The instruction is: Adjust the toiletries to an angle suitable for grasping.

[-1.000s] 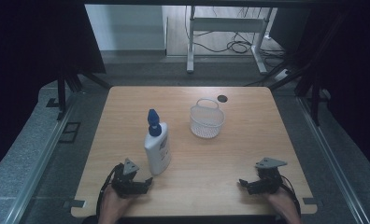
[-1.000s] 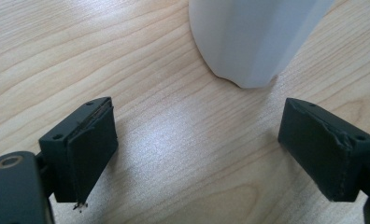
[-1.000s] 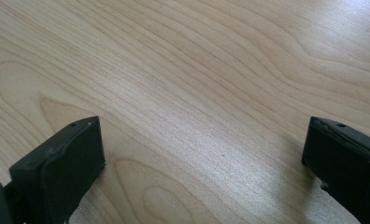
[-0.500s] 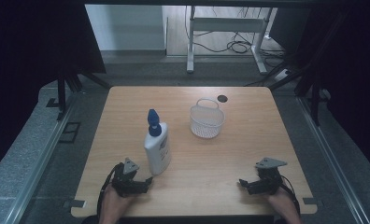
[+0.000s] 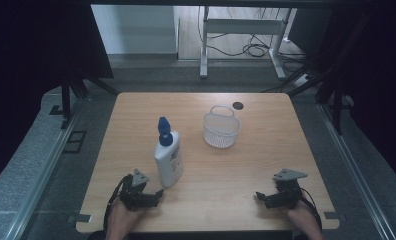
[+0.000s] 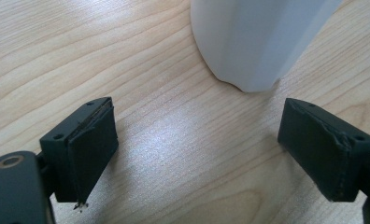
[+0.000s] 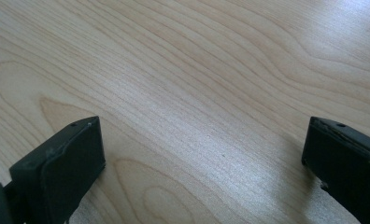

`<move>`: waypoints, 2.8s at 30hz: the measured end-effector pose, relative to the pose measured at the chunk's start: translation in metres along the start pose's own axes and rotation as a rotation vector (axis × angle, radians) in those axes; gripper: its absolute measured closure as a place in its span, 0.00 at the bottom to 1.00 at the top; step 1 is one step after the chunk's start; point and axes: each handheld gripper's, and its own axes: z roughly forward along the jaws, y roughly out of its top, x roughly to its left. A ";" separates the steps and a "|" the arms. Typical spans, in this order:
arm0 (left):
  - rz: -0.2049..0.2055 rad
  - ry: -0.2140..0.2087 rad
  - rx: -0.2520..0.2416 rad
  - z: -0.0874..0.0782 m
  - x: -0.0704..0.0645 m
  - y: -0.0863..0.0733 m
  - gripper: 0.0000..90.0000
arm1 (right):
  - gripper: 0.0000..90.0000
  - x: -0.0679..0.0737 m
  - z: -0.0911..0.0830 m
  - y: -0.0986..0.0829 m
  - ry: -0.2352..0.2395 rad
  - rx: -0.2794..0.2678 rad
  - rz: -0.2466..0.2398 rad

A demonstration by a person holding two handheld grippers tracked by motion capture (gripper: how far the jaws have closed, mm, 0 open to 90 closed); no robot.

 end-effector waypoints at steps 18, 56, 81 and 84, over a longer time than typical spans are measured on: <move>0.010 0.009 0.021 -0.005 -0.003 0.009 0.26 | 0.00 0.000 0.000 0.000 0.000 0.000 0.000; -0.018 0.008 -0.056 -0.006 0.022 0.031 0.64 | 0.00 0.000 0.000 0.000 0.000 0.000 0.000; -0.025 -0.062 -0.090 0.006 0.021 0.055 0.95 | 0.00 0.000 0.000 0.000 -0.002 0.000 0.002; -0.030 -0.064 -0.091 0.006 0.021 0.055 0.97 | 0.00 0.000 0.000 0.000 -0.002 0.000 0.002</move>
